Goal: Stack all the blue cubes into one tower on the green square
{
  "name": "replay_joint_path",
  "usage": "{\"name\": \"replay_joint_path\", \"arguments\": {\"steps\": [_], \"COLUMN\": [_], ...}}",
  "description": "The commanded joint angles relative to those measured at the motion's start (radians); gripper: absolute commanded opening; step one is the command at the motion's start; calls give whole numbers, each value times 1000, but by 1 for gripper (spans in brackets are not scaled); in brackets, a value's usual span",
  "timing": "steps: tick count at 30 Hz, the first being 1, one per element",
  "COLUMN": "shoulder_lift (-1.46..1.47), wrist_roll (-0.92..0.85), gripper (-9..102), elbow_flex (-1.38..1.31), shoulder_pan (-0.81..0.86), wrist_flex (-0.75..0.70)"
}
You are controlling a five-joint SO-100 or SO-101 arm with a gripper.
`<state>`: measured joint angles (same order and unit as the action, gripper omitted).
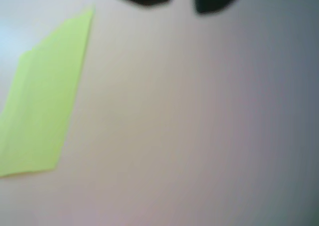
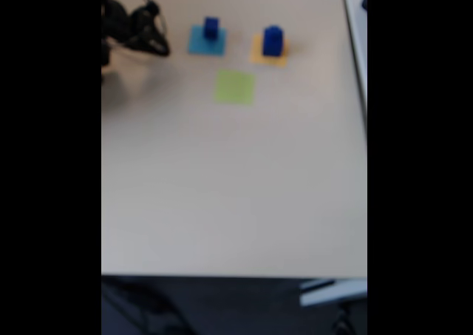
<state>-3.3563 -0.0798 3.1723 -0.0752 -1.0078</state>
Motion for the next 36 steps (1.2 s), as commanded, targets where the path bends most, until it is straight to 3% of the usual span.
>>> {"name": "replay_joint_path", "arguments": {"steps": [1, 17, 36], "shoulder_lift": [-25, -25, -25], "wrist_roll": [-23, -153, -173], "gripper": [0, 0, 0], "elbow_flex": [-5, -9, -11], "shoulder_pan": [-14, 58, 54], "wrist_flex": [-9, -20, -25]}}
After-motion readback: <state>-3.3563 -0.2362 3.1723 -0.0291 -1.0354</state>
